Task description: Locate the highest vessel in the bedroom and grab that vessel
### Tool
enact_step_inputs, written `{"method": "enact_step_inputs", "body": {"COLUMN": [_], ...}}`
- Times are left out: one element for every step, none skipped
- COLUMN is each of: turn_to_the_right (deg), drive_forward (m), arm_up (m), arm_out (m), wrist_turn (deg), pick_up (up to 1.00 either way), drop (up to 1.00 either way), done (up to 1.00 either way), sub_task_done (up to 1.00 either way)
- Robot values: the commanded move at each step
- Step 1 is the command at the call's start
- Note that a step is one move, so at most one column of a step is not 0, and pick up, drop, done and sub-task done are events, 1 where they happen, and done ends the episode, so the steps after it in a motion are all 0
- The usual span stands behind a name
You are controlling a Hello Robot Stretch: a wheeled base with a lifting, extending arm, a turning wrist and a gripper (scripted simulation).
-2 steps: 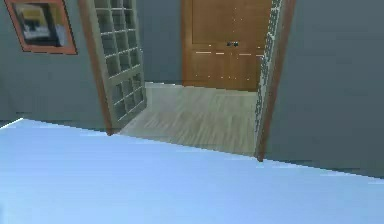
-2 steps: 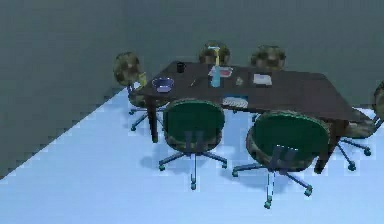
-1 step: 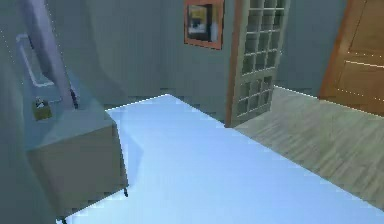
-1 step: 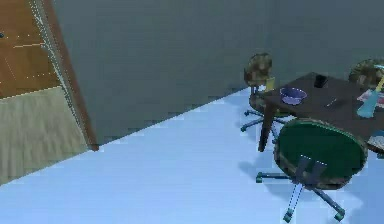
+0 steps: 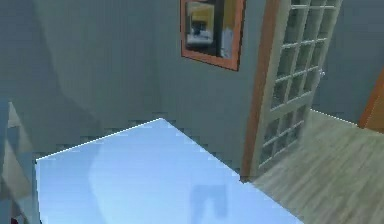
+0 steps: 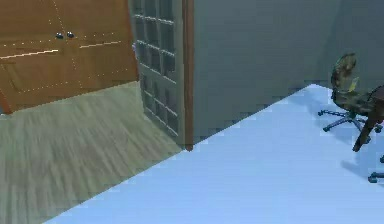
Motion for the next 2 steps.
{"method": "enact_step_inputs", "body": {"turn_to_the_right": [0.0, -27.0], "drive_forward": [0.15, 0.00], "arm_up": [0.00, 0.00], "arm_out": [0.00, 0.00], "wrist_turn": [0.0, 0.0], "pick_up": [0.00, 0.00], "drop": [0.00, 0.00], "done": [0.00, 0.00], "sub_task_done": [0.00, 0.00]}}
